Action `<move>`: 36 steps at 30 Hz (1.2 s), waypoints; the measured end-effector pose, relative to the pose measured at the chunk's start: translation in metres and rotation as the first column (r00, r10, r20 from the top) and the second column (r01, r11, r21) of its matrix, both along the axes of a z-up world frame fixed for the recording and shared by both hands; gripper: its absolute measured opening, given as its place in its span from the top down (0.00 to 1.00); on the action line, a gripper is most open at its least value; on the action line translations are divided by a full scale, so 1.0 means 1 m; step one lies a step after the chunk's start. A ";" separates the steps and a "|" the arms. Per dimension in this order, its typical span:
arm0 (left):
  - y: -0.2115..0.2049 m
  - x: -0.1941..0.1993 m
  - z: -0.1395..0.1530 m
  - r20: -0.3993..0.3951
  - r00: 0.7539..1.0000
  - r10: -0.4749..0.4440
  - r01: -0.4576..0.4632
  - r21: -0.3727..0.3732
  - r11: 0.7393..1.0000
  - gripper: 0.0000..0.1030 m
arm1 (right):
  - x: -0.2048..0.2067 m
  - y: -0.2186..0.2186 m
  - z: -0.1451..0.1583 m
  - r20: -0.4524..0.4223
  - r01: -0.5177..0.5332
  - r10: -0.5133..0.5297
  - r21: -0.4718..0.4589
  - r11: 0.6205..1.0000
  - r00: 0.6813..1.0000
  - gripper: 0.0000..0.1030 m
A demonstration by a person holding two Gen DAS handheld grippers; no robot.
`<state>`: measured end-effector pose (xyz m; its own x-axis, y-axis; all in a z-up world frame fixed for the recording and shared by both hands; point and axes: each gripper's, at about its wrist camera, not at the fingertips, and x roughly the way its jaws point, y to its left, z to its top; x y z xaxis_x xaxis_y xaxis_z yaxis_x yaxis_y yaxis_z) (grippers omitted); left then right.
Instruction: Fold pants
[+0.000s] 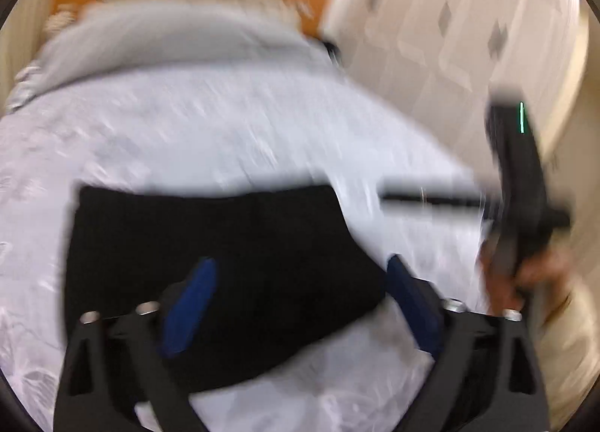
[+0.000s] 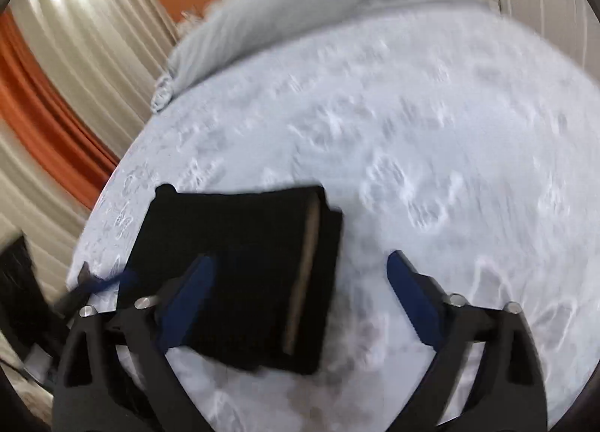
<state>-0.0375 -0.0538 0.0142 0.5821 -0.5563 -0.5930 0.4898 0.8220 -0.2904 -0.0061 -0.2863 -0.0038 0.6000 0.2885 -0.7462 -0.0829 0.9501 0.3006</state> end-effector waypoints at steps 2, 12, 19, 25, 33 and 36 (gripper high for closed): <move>0.026 0.017 0.007 0.007 0.995 0.100 -0.100 -0.003 0.995 0.10 | 0.021 0.017 -0.013 -0.049 -0.030 0.028 -0.043 0.999 0.998 0.11; 0.114 0.091 -0.097 -0.413 0.824 0.387 -0.360 0.144 0.922 0.24 | 0.020 0.052 -0.044 -0.110 -0.035 0.021 -0.130 0.991 0.994 0.72; 0.113 0.069 -0.081 -0.384 0.863 0.329 -0.324 0.079 0.943 0.46 | 0.020 0.043 -0.051 -0.145 -0.025 -0.004 -0.194 0.981 0.989 0.48; 0.136 0.060 -0.104 -0.496 0.800 0.338 -0.383 0.012 0.924 0.15 | 0.004 0.019 -0.068 -0.221 0.013 -0.007 0.024 1.000 0.975 0.13; 0.110 0.053 -0.084 -0.443 0.859 0.256 -0.285 0.001 0.958 0.69 | -0.009 0.024 -0.048 -0.161 -0.017 0.058 0.245 0.969 0.985 0.69; 0.117 0.030 -0.055 -0.444 0.871 0.210 -0.254 -0.042 0.966 0.72 | -0.042 0.026 -0.029 -0.124 -0.049 0.078 0.220 0.974 0.989 0.67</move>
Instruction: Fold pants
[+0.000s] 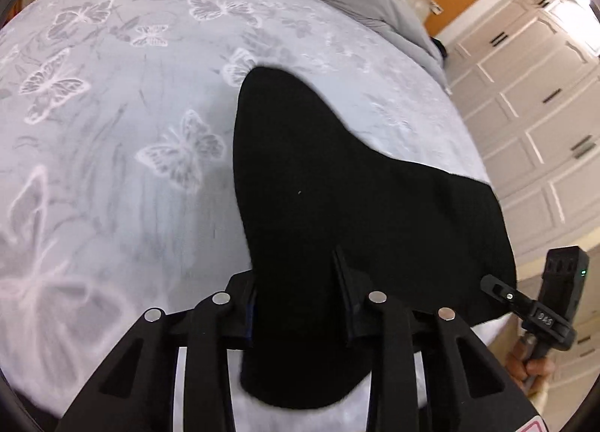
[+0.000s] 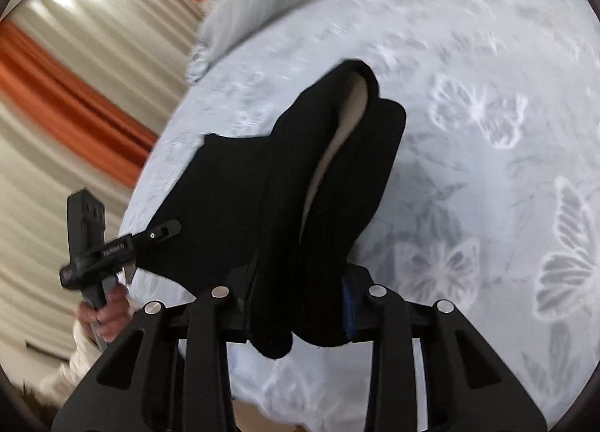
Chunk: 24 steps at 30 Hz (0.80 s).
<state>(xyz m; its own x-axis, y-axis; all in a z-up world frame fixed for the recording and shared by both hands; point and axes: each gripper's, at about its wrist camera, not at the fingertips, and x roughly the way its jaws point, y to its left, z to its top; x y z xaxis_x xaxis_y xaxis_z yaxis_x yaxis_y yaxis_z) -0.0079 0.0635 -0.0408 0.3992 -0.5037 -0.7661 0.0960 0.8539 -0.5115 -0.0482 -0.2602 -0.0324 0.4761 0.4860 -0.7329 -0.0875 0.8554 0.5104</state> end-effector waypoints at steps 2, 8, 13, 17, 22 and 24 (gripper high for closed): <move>0.003 -0.016 -0.011 -0.043 0.999 -0.004 0.005 0.015 1.000 0.66 | -0.009 -0.005 -0.020 -0.061 0.007 -0.008 -0.026 1.000 0.998 0.60; 0.004 -0.028 -0.047 -0.124 0.992 0.037 -0.036 0.015 0.999 0.22 | -0.011 -0.020 -0.055 -0.146 0.093 -0.093 -0.010 0.996 0.985 0.26; -0.011 -0.019 -0.053 -0.100 0.993 0.055 -0.051 0.049 0.998 0.13 | -0.001 -0.014 -0.066 -0.168 0.111 -0.105 0.026 0.994 0.980 0.22; -0.024 -0.008 -0.055 -0.060 0.997 0.049 -0.045 0.056 0.997 0.16 | 0.000 -0.001 -0.064 -0.122 0.096 -0.096 -0.008 0.995 0.988 0.34; -0.027 -0.012 -0.043 -0.024 0.999 0.045 -0.043 0.084 0.996 0.48 | -0.005 0.000 -0.054 -0.083 0.082 -0.082 -0.011 0.997 0.993 0.58; -0.027 -0.014 -0.038 -0.015 0.999 0.042 -0.040 0.096 0.995 0.58 | -0.005 -0.001 -0.054 -0.087 0.087 -0.087 -0.002 0.996 0.992 0.58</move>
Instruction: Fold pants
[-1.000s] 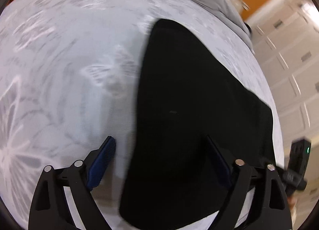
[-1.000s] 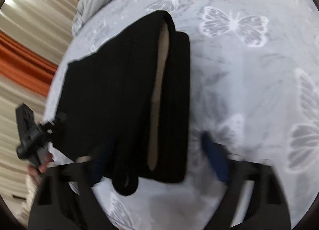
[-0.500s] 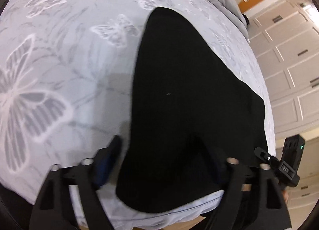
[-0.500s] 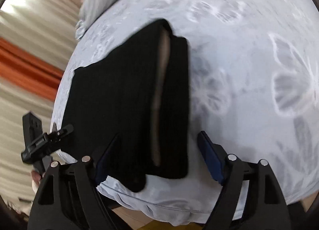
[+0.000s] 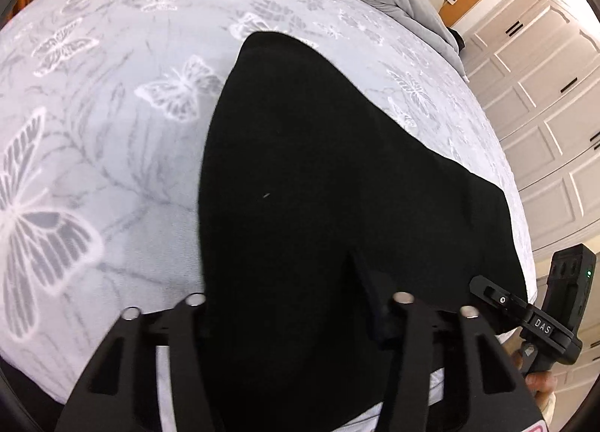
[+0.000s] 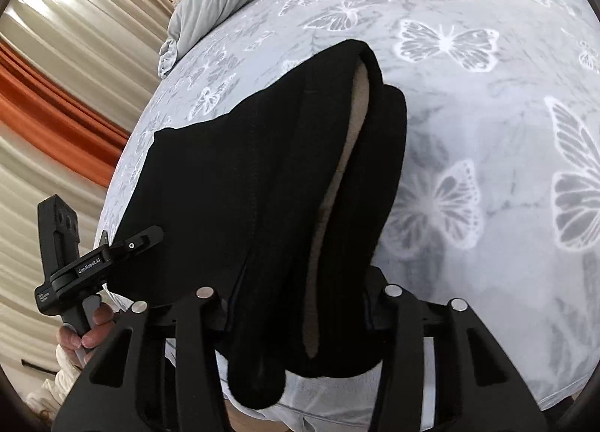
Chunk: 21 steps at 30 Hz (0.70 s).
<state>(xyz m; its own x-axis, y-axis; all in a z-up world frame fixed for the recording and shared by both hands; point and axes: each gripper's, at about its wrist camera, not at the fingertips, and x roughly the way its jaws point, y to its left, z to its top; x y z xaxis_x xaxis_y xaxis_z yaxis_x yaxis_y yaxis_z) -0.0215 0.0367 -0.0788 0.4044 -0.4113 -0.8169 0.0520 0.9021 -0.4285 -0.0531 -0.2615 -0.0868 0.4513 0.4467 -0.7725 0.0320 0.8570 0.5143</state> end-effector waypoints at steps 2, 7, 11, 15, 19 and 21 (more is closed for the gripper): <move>0.001 -0.003 0.004 0.006 1.000 0.002 -0.002 0.007 1.000 0.64 | 0.000 0.003 0.002 0.007 0.002 -0.002 -0.005 1.000 1.000 0.61; 0.002 -0.019 0.027 0.044 0.999 -0.015 0.014 0.019 1.000 0.70 | -0.013 0.010 0.017 0.045 0.010 -0.011 0.010 1.000 0.999 0.65; 0.004 -0.038 0.040 0.022 0.999 -0.030 0.029 0.046 0.999 0.70 | -0.030 0.018 0.021 0.034 0.016 -0.016 0.019 1.000 0.999 0.65; 0.006 -0.049 0.030 -0.017 0.999 -0.028 0.029 0.040 0.999 0.70 | -0.041 0.016 0.010 0.012 0.029 -0.030 0.050 0.998 0.999 0.65; 0.009 -0.043 0.008 -0.045 0.999 -0.003 0.005 0.030 1.000 0.68 | -0.038 0.010 0.000 -0.005 0.061 -0.061 0.099 0.993 0.998 0.64; 0.010 -0.047 0.010 -0.039 0.999 -0.002 0.003 0.016 1.000 0.69 | -0.040 0.012 0.006 0.014 0.056 -0.057 0.083 0.995 0.998 0.65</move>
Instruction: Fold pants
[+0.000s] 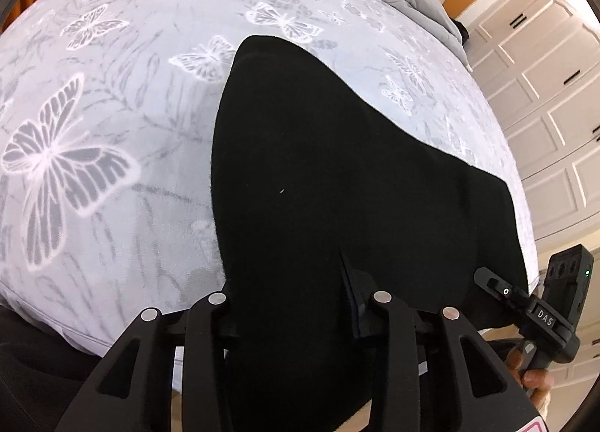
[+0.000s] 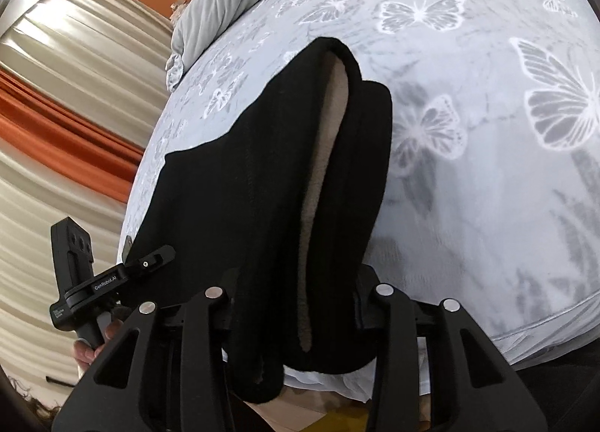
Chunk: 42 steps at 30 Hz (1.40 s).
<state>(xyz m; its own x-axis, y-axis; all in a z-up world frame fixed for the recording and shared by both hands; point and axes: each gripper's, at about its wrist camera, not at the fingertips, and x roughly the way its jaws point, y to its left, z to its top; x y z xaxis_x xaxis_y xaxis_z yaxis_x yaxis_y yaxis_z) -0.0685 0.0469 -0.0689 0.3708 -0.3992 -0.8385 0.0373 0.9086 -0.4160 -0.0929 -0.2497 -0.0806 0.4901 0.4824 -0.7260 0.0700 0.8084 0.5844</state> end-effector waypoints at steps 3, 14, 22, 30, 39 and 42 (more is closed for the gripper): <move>-0.002 -0.007 0.022 0.051 0.998 -0.028 0.028 0.002 1.000 0.71 | -0.003 0.006 0.017 0.042 -0.001 0.001 0.004 1.000 0.999 0.67; -0.012 0.000 0.126 0.261 0.961 -0.091 0.073 0.077 0.994 0.72 | 0.010 0.027 0.110 0.238 -0.064 0.070 -0.036 0.997 0.969 0.67; -0.018 0.028 0.201 0.441 0.891 -0.106 0.053 0.130 0.990 0.72 | 0.048 0.023 0.173 0.385 -0.066 0.085 -0.061 0.996 0.919 0.67; -0.028 0.091 0.235 0.550 0.830 -0.093 -0.024 0.201 0.979 0.72 | 0.125 0.025 0.204 0.489 -0.055 0.093 -0.093 0.994 0.867 0.67; -0.037 0.188 0.224 0.583 0.809 -0.083 -0.064 0.226 0.972 0.71 | 0.223 0.014 0.195 0.511 -0.023 0.070 -0.099 0.995 0.857 0.67; -0.039 0.217 0.214 0.590 0.803 -0.087 -0.065 0.231 0.971 0.71 | 0.246 0.010 0.182 0.514 -0.015 0.066 -0.102 0.995 0.855 0.67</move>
